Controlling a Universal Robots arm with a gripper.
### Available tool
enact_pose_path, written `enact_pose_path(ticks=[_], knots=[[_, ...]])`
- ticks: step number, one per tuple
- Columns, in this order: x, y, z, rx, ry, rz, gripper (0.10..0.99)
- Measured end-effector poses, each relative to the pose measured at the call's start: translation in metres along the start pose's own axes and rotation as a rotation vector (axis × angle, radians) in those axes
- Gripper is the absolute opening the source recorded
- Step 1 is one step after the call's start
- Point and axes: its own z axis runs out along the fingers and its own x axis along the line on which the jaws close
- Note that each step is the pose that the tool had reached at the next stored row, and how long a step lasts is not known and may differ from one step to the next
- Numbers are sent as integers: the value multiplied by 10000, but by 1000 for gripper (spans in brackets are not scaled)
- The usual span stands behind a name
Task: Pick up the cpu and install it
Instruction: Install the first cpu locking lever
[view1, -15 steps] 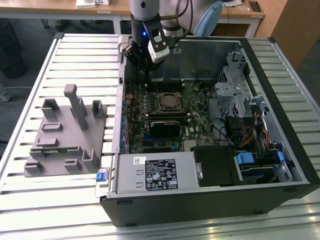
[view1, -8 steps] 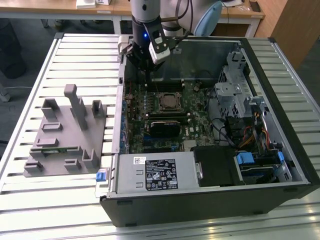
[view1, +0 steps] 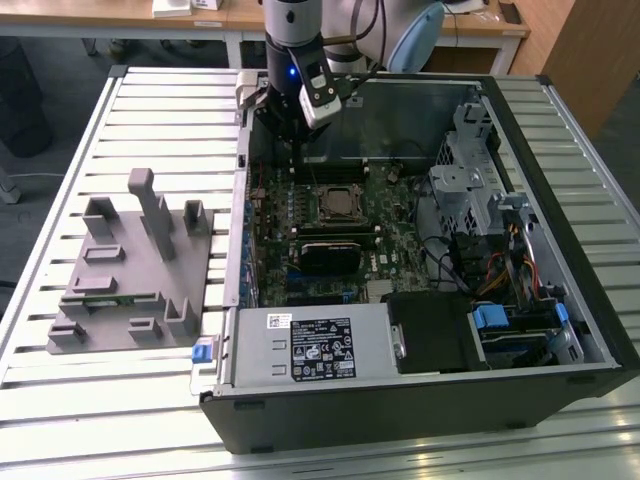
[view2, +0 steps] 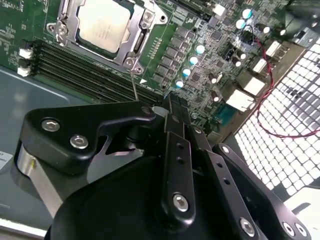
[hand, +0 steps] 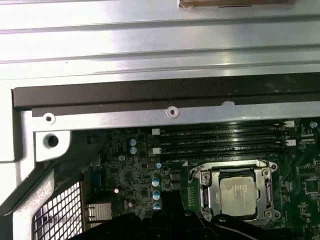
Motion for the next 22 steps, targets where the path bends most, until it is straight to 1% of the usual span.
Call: enact_pose_path(ticks=[5, 11, 17, 22], knots=[[-4, 56, 20, 1, 0, 0, 106], [-53, 90, 30, 0, 0, 1, 106], [-136, 107, 33, -3, 1, 0, 106], [-249, 120, 36, -9, 1, -1, 106]])
